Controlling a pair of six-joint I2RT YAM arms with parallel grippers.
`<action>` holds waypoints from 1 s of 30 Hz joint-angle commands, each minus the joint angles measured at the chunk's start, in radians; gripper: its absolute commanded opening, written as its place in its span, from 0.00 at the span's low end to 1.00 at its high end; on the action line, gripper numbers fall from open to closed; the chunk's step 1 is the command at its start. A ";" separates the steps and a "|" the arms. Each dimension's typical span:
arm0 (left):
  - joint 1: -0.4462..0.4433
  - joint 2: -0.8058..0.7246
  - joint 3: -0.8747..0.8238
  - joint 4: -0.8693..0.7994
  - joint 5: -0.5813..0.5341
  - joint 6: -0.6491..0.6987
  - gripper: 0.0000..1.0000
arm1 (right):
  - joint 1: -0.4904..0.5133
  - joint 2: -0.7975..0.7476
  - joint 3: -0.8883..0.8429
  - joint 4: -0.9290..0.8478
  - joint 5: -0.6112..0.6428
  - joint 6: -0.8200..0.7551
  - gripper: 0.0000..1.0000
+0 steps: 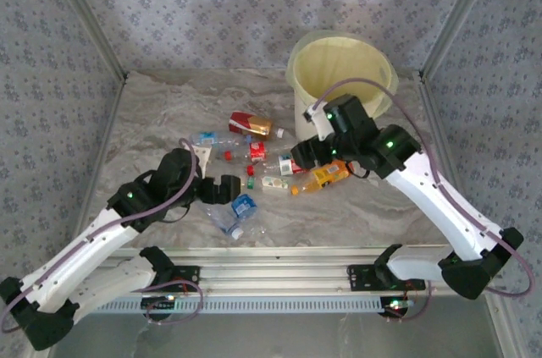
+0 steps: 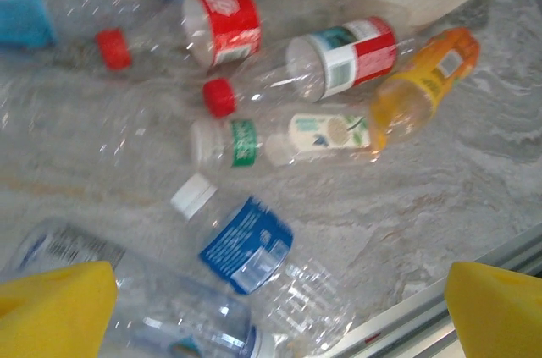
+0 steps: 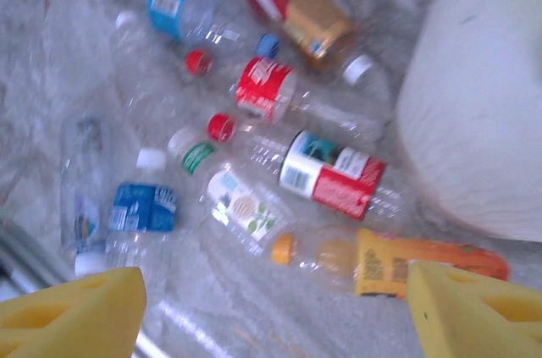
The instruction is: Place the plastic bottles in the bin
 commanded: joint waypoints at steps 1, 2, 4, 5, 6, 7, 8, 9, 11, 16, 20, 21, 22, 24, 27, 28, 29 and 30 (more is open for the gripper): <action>-0.004 -0.065 -0.032 -0.093 -0.059 -0.105 1.00 | 0.054 0.015 -0.051 0.009 -0.042 -0.049 0.82; 0.001 -0.078 -0.037 -0.101 -0.060 -0.112 0.99 | 0.069 0.025 -0.062 0.017 -0.049 -0.057 0.83; 0.013 -0.091 -0.039 -0.125 -0.063 -0.115 1.00 | 0.092 0.051 -0.080 0.033 -0.053 -0.074 0.83; 0.024 -0.096 -0.039 -0.134 -0.060 -0.108 1.00 | 0.102 0.070 -0.084 0.037 -0.054 -0.085 0.83; 0.033 -0.098 -0.040 -0.140 -0.051 -0.097 1.00 | 0.108 0.087 -0.084 0.040 -0.056 -0.097 0.83; 0.045 -0.103 -0.042 -0.139 -0.034 -0.077 1.00 | 0.119 0.111 -0.082 0.041 -0.047 -0.109 0.83; 0.055 -0.107 -0.043 -0.134 -0.009 -0.055 1.00 | 0.126 0.131 -0.081 0.044 -0.041 -0.118 0.83; 0.065 -0.114 -0.047 -0.124 0.014 -0.032 1.00 | 0.130 0.155 -0.081 0.049 -0.038 -0.128 0.83; 0.075 -0.137 -0.060 -0.093 0.061 0.020 1.00 | 0.131 0.197 -0.082 0.065 -0.032 -0.142 0.84; 0.086 -0.214 -0.094 -0.016 0.130 0.132 1.00 | 0.131 0.310 -0.068 0.095 -0.025 -0.172 0.84; 0.086 -0.314 -0.143 0.069 0.146 0.203 1.00 | 0.134 0.393 -0.042 0.107 -0.001 -0.211 0.85; 0.086 -0.342 -0.154 0.090 0.148 0.215 1.00 | 0.136 0.417 -0.034 0.105 0.005 -0.219 0.85; 0.086 -0.368 -0.164 0.110 0.163 0.233 1.00 | 0.137 0.437 -0.027 0.101 0.013 -0.227 0.85; 0.086 -0.410 -0.183 0.142 0.178 0.251 1.00 | 0.140 0.474 -0.011 0.093 0.027 -0.239 0.85; 0.086 -0.440 -0.201 0.160 0.184 0.254 1.00 | 0.145 0.521 0.011 0.083 0.041 -0.256 0.86; 0.086 -0.437 -0.201 0.159 0.185 0.254 1.00 | 0.147 0.533 0.018 0.081 0.044 -0.262 0.86; 0.086 -0.433 -0.201 0.158 0.188 0.254 1.00 | 0.148 0.542 0.023 0.081 0.046 -0.264 0.86; 0.086 -0.426 -0.202 0.159 0.191 0.254 1.00 | 0.151 0.551 0.028 0.080 0.050 -0.266 0.86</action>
